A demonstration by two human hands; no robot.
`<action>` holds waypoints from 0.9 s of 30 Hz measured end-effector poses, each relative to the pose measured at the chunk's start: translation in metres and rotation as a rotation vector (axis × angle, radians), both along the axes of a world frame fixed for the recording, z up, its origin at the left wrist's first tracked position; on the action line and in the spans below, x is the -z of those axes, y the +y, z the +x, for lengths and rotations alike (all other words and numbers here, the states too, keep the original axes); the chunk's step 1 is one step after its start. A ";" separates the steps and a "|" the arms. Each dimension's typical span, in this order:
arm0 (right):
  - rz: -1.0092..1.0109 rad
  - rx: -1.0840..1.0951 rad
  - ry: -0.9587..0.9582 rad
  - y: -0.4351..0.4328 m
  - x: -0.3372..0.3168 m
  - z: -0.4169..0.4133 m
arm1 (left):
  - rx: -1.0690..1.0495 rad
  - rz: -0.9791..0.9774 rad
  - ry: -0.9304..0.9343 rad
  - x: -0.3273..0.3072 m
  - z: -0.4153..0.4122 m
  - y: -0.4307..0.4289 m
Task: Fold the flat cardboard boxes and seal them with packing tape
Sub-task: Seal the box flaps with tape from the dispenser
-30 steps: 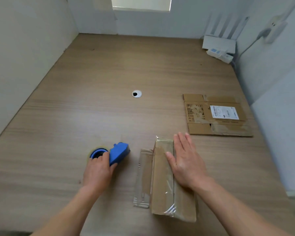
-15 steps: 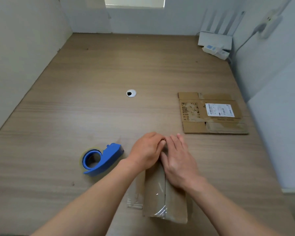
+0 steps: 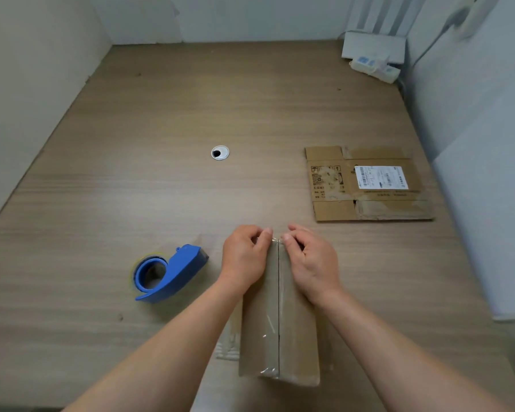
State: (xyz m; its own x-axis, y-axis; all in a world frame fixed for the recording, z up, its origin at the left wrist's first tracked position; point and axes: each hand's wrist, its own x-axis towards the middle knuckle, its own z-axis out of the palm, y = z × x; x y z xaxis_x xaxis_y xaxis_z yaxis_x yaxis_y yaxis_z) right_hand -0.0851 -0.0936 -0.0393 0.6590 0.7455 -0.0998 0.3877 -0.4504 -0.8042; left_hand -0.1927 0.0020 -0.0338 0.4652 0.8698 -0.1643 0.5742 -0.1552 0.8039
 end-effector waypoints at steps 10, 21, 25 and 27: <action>0.190 0.202 0.393 0.000 -0.002 -0.004 | -0.072 -0.127 -0.024 -0.007 0.002 -0.001; 0.155 0.232 0.471 0.001 0.000 -0.002 | -0.074 -0.310 0.125 -0.017 0.000 0.001; 0.069 0.244 0.343 -0.007 -0.005 0.002 | -0.007 -0.228 0.181 -0.043 -0.033 -0.029; 0.049 0.322 0.264 -0.016 -0.009 0.004 | 0.115 -0.121 0.242 -0.055 -0.060 -0.064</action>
State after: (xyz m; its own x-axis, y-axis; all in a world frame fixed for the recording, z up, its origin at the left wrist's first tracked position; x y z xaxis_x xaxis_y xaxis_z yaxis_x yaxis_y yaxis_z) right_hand -0.0809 -0.1092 -0.0304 0.8155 0.5137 -0.2666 0.0107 -0.4740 -0.8805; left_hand -0.2530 -0.0619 0.0210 0.4941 0.7812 -0.3816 0.7355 -0.1416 0.6625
